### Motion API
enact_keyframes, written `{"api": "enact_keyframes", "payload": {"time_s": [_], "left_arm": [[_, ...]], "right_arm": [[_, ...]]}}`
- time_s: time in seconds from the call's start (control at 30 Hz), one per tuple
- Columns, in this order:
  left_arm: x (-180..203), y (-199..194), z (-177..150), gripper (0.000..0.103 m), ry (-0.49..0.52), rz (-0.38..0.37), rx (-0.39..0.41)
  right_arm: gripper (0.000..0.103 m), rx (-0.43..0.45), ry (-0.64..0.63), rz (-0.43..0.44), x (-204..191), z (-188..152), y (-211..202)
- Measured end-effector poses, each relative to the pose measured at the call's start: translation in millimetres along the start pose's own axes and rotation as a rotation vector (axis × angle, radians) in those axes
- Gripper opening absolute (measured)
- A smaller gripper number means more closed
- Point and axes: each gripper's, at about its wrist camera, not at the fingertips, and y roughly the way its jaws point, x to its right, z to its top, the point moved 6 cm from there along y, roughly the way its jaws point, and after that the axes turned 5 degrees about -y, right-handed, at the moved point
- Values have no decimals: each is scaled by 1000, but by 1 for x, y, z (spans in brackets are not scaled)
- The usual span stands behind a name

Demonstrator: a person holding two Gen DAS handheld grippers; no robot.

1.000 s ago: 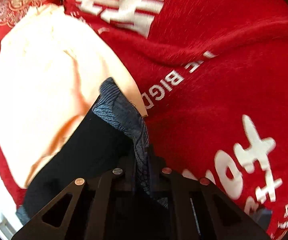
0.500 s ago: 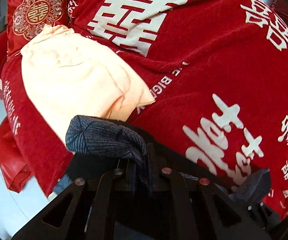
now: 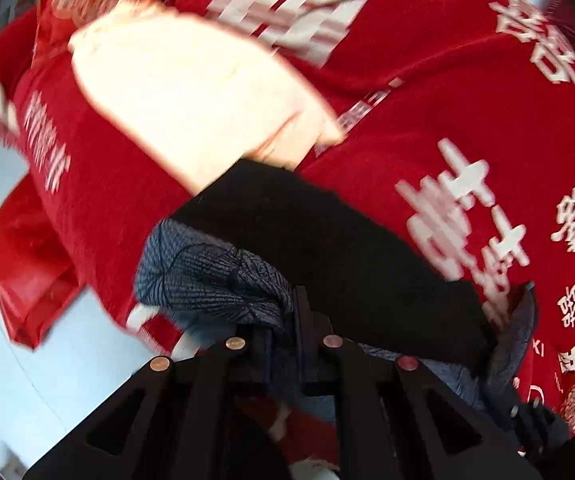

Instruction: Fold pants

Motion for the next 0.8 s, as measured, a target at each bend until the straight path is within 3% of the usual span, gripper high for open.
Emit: {"api": "enact_keyframes", "payload": {"time_s": [0.2, 0.4, 0.47, 0.6, 0.8], "left_arm": [[-30, 49, -19, 10, -56, 75, -122], [-24, 41, -25, 21, 38, 136, -79], [-26, 34, -26, 29, 47, 152, -72], [-27, 11, -29, 29, 81, 161, -27], [10, -21, -30, 34, 212, 151, 90]], "right_arm": [[12, -108, -44, 34, -46, -26, 41], [13, -121, -31, 31, -46, -30, 43], [20, -123, -30, 40, -48, -30, 40], [22, -62, 4, 81, -45, -21, 14], [22, 20, 184, 72, 7, -7, -14]]}}
